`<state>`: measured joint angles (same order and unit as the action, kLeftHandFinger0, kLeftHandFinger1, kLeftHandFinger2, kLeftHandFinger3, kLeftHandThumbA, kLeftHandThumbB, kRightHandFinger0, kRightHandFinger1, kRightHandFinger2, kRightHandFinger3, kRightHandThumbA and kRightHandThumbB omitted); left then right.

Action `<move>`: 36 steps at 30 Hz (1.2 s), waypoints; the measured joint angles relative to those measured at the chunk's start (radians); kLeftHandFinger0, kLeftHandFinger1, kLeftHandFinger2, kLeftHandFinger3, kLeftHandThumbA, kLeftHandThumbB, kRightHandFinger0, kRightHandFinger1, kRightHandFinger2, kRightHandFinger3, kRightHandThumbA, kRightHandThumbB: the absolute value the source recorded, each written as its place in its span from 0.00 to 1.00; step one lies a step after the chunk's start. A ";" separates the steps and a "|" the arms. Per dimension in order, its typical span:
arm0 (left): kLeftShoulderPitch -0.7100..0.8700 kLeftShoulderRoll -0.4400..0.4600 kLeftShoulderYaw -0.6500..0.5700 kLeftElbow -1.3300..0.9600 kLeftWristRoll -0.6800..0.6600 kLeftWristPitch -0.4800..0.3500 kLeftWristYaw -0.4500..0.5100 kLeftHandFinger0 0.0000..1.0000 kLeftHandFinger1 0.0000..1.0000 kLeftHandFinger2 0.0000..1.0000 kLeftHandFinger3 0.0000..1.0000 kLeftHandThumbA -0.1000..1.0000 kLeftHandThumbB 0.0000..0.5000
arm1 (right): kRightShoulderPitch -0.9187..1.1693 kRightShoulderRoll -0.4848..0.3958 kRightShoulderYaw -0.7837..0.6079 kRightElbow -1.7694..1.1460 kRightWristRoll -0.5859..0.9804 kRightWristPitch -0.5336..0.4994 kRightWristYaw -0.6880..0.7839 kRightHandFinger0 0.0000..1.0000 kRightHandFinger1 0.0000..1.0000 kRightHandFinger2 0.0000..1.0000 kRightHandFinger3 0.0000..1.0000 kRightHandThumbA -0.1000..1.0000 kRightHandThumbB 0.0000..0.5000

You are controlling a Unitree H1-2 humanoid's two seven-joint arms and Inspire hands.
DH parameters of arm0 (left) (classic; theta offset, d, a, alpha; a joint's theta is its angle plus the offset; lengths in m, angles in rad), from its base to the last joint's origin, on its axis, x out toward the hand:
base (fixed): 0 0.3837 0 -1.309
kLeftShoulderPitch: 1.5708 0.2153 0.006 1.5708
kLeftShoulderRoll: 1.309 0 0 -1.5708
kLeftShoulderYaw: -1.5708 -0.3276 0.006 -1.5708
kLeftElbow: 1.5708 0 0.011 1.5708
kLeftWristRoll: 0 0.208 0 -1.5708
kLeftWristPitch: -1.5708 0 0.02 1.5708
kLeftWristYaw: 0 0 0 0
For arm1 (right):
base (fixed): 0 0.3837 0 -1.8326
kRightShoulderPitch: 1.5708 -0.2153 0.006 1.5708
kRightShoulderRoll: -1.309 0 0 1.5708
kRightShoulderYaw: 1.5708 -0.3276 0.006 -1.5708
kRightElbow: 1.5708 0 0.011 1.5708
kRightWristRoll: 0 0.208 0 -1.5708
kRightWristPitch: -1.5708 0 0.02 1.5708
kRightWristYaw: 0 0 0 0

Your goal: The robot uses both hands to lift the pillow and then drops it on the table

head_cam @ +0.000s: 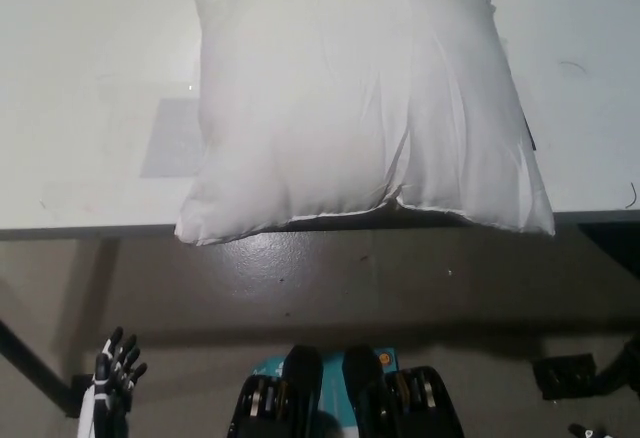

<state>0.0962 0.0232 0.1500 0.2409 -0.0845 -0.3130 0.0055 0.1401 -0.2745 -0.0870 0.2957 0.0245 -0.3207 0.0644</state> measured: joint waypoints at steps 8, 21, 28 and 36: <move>0.033 -0.030 -0.009 -0.072 -0.001 -0.027 0.000 1.00 1.00 1.00 1.00 1.00 0.48 | 0.050 0.039 0.000 -0.114 -0.039 -0.059 -0.013 1.00 1.00 1.00 1.00 0.95 0.56; 0.036 -0.029 0.008 -0.527 0.034 0.101 0.017 1.00 1.00 1.00 1.00 1.00 0.69 | -0.043 0.034 -0.059 -0.525 -0.116 0.046 -0.020 1.00 1.00 1.00 1.00 1.00 0.75; -0.105 -0.012 0.028 -0.717 0.075 0.241 0.030 1.00 1.00 1.00 1.00 1.00 0.89 | -0.235 -0.028 -0.111 -0.552 -0.122 0.165 -0.019 1.00 1.00 1.00 1.00 1.00 0.90; -0.374 0.077 0.090 -0.691 0.082 0.366 0.054 1.00 1.00 1.00 1.00 1.00 0.75 | -0.434 -0.072 -0.105 -0.532 -0.122 0.314 -0.015 1.00 1.00 1.00 1.00 1.00 0.75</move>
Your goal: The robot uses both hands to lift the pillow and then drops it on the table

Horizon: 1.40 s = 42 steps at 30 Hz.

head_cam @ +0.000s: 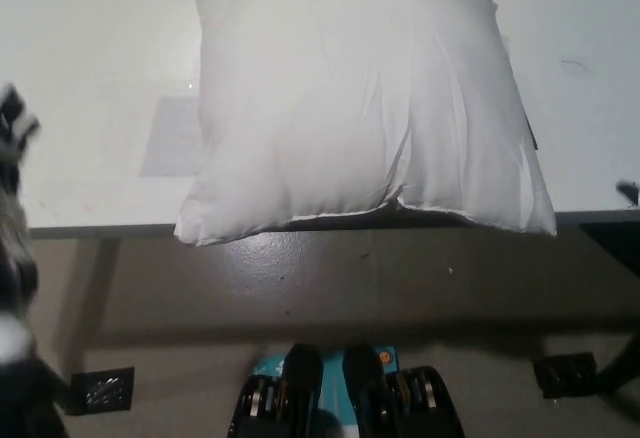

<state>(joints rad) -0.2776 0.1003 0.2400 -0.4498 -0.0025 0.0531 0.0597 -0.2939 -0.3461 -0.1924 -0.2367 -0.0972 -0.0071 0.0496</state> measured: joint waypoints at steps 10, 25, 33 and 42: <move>-0.219 0.059 0.015 0.282 0.015 0.049 0.016 1.00 1.00 1.00 1.00 1.00 0.44 | -0.264 0.000 0.056 0.194 -0.011 0.135 0.001 1.00 1.00 1.00 1.00 1.00 0.71; -0.462 0.114 -0.053 0.726 0.078 0.026 0.046 1.00 1.00 1.00 1.00 1.00 0.26 | -0.566 0.127 0.099 0.573 -0.022 0.198 -0.032 1.00 1.00 1.00 1.00 1.00 0.62; -0.491 0.117 -0.088 0.818 0.104 0.019 0.060 1.00 1.00 1.00 1.00 1.00 0.29 | -0.643 0.149 0.098 0.710 -0.021 0.201 -0.058 1.00 1.00 1.00 1.00 1.00 0.53; -0.480 0.083 -0.092 0.905 0.107 -0.008 0.080 1.00 1.00 1.00 1.00 1.00 0.27 | -0.635 0.160 0.094 0.786 -0.014 0.206 -0.073 1.00 1.00 1.00 1.00 1.00 0.51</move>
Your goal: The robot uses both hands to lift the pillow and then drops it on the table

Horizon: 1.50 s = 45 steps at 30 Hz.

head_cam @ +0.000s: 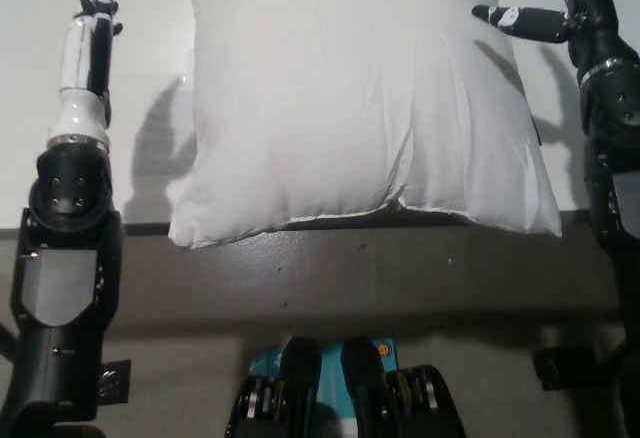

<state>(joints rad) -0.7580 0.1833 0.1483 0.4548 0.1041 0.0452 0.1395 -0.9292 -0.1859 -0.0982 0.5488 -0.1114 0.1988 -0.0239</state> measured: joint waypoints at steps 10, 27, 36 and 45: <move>0.034 -0.043 0.000 0.294 -0.004 -0.121 0.033 1.00 1.00 1.00 1.00 1.00 0.23 | 0.043 0.012 -0.045 0.089 0.033 -0.004 -0.028 1.00 1.00 1.00 1.00 1.00 0.42; -0.009 -0.075 0.012 0.494 -0.054 -0.336 0.058 1.00 1.00 1.00 1.00 1.00 0.23 | 0.066 0.026 -0.120 0.339 0.106 -0.067 -0.082 1.00 1.00 1.00 1.00 1.00 0.55; -0.068 -0.147 -0.003 0.496 -0.077 -0.308 0.047 1.00 1.00 1.00 1.00 1.00 0.37 | 0.059 0.038 -0.119 0.364 0.122 -0.106 -0.093 1.00 1.00 1.00 1.00 1.00 0.49; -0.114 -0.194 -0.036 0.459 -0.081 -0.250 0.063 1.00 1.00 1.00 1.00 1.00 0.34 | 0.033 0.046 -0.111 0.435 0.130 -0.156 -0.127 1.00 1.00 1.00 1.00 1.00 0.46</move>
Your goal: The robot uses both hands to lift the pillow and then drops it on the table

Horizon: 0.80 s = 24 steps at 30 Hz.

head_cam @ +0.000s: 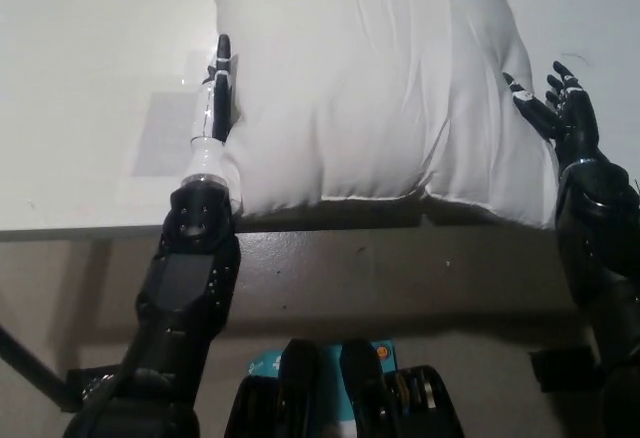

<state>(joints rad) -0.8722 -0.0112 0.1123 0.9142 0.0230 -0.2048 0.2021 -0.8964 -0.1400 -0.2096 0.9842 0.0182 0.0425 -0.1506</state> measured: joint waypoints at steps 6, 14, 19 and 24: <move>-0.001 -0.025 -0.029 0.010 0.009 0.017 0.025 1.00 1.00 1.00 1.00 1.00 0.31 | -0.005 0.003 0.018 0.017 0.000 -0.020 -0.017 1.00 1.00 1.00 1.00 1.00 0.48; -0.007 -0.027 -0.055 0.088 0.009 0.005 0.051 1.00 1.00 1.00 1.00 1.00 0.33 | -0.004 0.003 0.022 0.014 0.002 -0.028 -0.027 1.00 1.00 1.00 1.00 1.00 0.39; -0.007 -0.024 -0.064 0.109 0.010 -0.014 0.059 1.00 1.00 1.00 1.00 1.00 0.34 | -0.004 0.011 0.018 0.003 0.012 -0.027 -0.029 1.00 1.00 1.00 1.00 1.00 0.41; -0.007 -0.021 -0.068 0.128 0.010 -0.030 0.059 1.00 1.00 1.00 1.00 1.00 0.33 | -0.002 0.026 0.014 -0.046 0.032 -0.011 -0.023 1.00 1.00 1.00 1.00 1.00 0.49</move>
<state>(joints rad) -0.8793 -0.0326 0.0444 1.0425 0.0328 -0.2351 0.2610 -0.8982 -0.1141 -0.1960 0.9378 0.0504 0.0316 -0.1738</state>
